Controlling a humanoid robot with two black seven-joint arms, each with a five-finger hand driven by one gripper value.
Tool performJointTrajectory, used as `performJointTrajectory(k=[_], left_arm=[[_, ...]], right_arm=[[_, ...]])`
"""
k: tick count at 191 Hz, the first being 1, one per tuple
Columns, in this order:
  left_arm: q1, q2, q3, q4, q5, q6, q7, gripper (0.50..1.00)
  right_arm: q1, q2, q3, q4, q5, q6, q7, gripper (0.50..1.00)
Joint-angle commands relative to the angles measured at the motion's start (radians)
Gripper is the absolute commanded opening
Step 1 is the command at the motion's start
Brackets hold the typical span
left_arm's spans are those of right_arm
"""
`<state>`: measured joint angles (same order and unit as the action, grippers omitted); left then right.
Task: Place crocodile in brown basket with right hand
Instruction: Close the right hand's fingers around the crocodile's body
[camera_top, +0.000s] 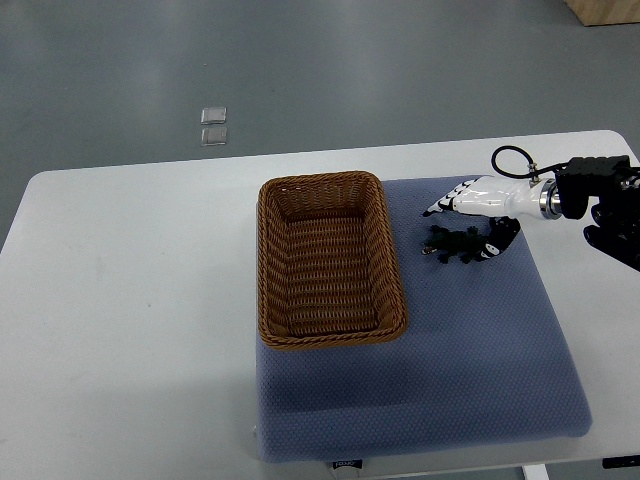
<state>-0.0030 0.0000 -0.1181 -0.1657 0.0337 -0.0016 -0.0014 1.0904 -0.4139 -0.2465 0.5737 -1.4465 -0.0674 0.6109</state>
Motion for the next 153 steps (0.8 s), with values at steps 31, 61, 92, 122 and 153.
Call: performJointTrajectory(k=[31, 61, 92, 122, 153], left_arm=[[0.000, 0.000, 0.000, 0.000, 0.000, 0.000, 0.001, 1.000], [0.000, 0.000, 0.000, 0.000, 0.000, 0.000, 0.000, 1.000], [0.000, 0.000, 0.000, 0.000, 0.000, 0.000, 0.000, 1.000], [0.000, 0.000, 0.000, 0.000, 0.000, 0.000, 0.000, 1.000], [0.000, 0.000, 0.000, 0.000, 0.000, 0.000, 0.001, 1.000]], right_arm=[[-0.003, 0.000, -0.007, 0.000, -0.002, -0.002, 0.000, 0.748], [-0.003, 0.000, -0.010, 0.000, -0.003, -0.017, 0.000, 0.643], [-0.001, 0.000, -0.010, 0.000, -0.003, -0.018, 0.000, 0.554], [0.000, 0.000, -0.003, 0.000, -0.003, -0.018, 0.000, 0.509], [0.000, 0.000, 0.003, 0.000, 0.002, -0.018, 0.000, 0.500]])
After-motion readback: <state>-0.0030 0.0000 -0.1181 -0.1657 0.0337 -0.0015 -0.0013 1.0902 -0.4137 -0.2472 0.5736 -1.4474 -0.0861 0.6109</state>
